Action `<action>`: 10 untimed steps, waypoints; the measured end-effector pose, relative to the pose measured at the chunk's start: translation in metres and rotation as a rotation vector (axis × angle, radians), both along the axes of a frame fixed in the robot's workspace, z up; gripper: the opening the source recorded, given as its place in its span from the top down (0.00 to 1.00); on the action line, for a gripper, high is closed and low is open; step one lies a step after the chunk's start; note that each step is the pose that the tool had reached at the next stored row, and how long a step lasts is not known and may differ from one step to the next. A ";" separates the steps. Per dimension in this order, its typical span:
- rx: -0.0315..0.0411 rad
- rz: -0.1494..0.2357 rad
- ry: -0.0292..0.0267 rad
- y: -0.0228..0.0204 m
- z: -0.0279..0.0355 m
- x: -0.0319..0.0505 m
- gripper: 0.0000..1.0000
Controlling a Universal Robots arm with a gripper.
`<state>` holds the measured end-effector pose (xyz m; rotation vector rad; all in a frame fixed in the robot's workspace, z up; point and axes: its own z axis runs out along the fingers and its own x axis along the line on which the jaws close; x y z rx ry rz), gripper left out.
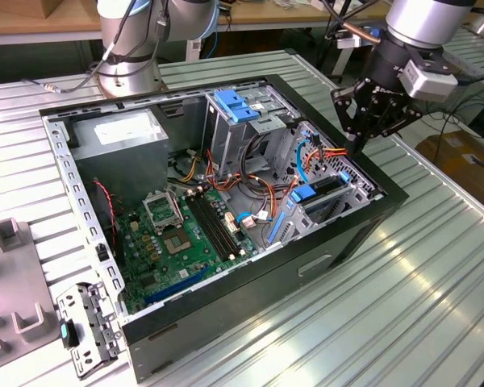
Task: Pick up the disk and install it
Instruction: 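Insert the first disk wire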
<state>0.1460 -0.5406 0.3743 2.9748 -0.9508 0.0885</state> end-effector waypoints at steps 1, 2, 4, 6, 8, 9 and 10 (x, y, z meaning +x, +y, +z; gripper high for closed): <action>0.0000 -0.018 0.0000 0.0000 -0.0001 0.0000 0.84; 0.0000 -0.052 0.0000 0.0000 -0.0002 0.0000 0.84; -0.0001 -0.105 0.0000 0.0000 -0.0004 0.0000 0.84; 0.0000 -0.156 0.0000 0.0000 -0.0007 0.0000 0.84; -0.0001 -0.181 0.0000 0.0000 -0.0008 0.0000 0.84; -0.0001 -0.196 0.0000 0.0000 -0.0009 0.0000 0.84; 0.0000 -0.209 0.0000 0.0000 -0.0010 0.0000 0.84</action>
